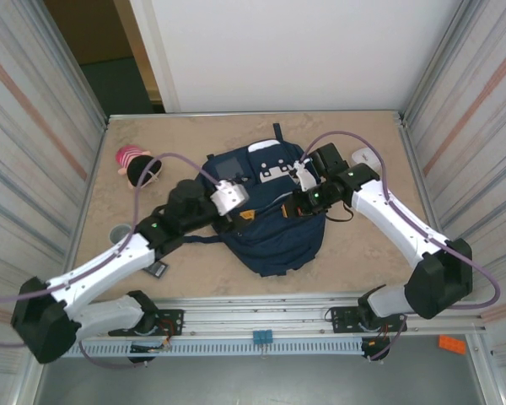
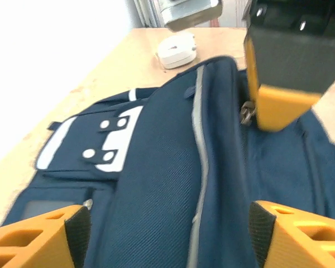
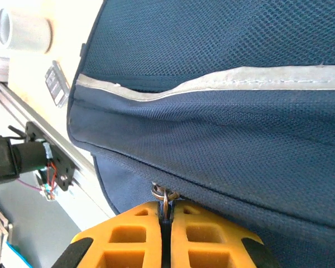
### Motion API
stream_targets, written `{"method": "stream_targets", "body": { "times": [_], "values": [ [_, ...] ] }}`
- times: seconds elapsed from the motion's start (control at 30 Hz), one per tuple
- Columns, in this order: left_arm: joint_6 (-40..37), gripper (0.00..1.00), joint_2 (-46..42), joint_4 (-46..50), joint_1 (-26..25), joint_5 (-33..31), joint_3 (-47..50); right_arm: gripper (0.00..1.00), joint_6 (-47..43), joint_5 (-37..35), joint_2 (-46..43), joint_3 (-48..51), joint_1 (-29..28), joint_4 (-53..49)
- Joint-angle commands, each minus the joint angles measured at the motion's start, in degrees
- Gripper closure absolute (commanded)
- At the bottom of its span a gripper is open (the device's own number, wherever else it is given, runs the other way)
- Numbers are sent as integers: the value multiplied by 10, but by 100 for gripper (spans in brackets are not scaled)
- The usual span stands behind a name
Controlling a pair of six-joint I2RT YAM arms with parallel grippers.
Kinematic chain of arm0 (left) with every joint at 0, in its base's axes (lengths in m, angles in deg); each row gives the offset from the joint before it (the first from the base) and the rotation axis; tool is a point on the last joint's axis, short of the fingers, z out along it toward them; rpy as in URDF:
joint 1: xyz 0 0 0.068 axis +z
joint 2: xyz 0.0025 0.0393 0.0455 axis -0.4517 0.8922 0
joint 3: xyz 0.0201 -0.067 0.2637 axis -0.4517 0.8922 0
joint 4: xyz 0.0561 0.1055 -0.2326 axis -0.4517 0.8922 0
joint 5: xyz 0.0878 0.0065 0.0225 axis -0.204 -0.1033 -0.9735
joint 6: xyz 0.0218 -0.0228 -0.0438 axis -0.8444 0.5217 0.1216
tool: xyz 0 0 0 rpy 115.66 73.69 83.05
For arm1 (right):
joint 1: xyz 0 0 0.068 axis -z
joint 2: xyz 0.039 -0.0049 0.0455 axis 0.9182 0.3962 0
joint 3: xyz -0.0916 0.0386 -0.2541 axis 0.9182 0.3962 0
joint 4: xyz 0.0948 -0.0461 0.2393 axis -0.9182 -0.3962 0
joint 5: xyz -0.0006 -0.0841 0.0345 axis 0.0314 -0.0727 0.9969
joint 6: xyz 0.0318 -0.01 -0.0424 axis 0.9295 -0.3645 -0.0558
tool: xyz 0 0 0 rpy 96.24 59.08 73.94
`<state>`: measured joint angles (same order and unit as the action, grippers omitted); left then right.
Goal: Pack the student bag
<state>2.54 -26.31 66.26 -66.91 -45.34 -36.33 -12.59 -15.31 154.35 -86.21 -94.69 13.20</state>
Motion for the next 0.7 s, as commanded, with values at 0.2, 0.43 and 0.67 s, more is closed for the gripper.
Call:
{"method": "stream_targets", "body": {
  "times": [0.2,0.43,0.67],
  "values": [
    [-258,19,62,101,65,214,-24,100,-85,6,17,-49,8,-62],
    [-271,26,124,70,65,240,-40,100,-97,13,30,-60,10,-70],
    [-206,82,124,17,64,204,-35,100,-88,-31,31,-64,15,-81]
  ]
}}
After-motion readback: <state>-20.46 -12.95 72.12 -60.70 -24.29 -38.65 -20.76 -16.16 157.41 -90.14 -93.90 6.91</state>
